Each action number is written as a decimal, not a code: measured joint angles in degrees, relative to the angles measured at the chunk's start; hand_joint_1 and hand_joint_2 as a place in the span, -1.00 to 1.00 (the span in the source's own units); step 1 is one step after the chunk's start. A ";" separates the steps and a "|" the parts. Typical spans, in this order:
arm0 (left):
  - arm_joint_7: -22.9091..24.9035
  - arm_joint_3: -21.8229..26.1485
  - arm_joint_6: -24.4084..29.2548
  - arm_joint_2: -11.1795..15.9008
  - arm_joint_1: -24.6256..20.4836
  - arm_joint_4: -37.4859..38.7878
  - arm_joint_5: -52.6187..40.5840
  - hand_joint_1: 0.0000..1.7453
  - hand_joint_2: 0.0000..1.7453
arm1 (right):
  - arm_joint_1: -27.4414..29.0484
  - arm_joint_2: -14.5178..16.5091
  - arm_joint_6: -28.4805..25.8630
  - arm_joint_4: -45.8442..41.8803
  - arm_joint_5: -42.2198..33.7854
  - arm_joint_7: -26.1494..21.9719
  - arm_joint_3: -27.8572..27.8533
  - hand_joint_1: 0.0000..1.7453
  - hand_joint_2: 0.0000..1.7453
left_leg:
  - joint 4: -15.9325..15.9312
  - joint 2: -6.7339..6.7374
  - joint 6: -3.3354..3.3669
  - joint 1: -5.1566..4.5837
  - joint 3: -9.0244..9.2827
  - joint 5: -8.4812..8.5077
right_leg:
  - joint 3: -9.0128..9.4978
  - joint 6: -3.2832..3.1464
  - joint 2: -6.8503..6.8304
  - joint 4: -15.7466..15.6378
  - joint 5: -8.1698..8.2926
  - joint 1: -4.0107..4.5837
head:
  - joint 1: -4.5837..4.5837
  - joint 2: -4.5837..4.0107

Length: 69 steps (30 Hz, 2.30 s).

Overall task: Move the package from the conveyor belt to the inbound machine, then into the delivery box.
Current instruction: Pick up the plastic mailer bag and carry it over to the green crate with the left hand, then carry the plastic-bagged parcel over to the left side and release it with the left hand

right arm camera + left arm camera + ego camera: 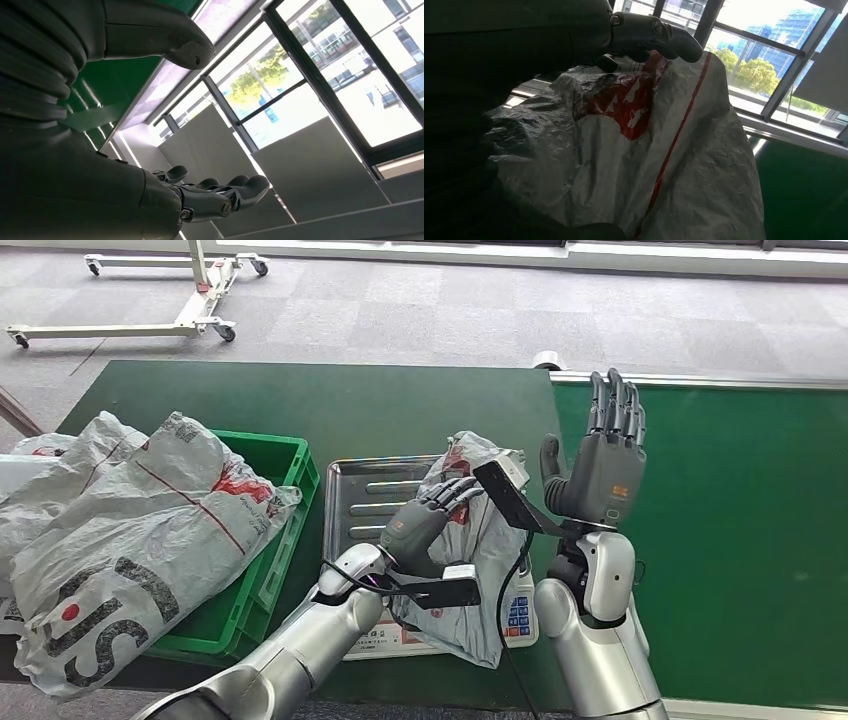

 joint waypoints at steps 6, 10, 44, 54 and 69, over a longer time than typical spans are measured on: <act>-1.05 -2.48 -4.45 -0.06 -2.75 3.63 -0.04 0.11 1.00 | 0.00 0.14 -0.04 0.00 -0.11 0.10 0.00 -1.00 1.00 | 0.00 -0.03 0.00 0.00 0.04 0.00 | 0.10 0.00 -0.06 0.00 -0.01 -0.01 | 0.01 0.00; -1.80 -4.10 -7.36 -0.04 -4.06 5.22 -0.14 1.00 1.00 | 0.01 0.14 -0.19 0.00 -0.07 0.50 0.00 -1.00 1.00 | 0.00 -0.12 0.01 -0.01 0.06 0.01 | 0.16 0.02 -0.14 0.00 -0.01 -0.03 | 0.01 0.00; 10.48 14.46 26.83 11.22 -4.31 -14.02 -0.09 1.00 1.00 | 5.97 -0.40 -2.33 -0.87 -0.57 -0.15 -1.21 -1.00 1.00 | -0.05 0.08 -0.08 0.14 0.03 0.06 | -0.02 -0.06 0.05 0.04 -0.03 0.14 | -0.01 0.00; 23.76 23.93 31.24 13.24 -4.10 -14.59 -18.03 0.84 1.00 | 8.75 -0.45 -3.84 -1.51 1.46 0.99 -2.58 -1.00 1.00 | -0.04 0.08 -0.08 0.13 0.00 0.05 | -0.04 -0.06 0.05 0.03 -0.03 0.13 | 0.00 0.00; 43.96 34.88 31.50 12.58 -4.18 -14.17 -33.20 -1.00 1.00 | 10.25 -0.14 -3.13 -3.92 5.17 3.12 -4.19 -1.00 1.00 | -0.04 0.08 -0.10 0.14 -0.01 0.06 | -0.06 -0.06 0.06 0.03 -0.03 0.15 | 0.00 0.00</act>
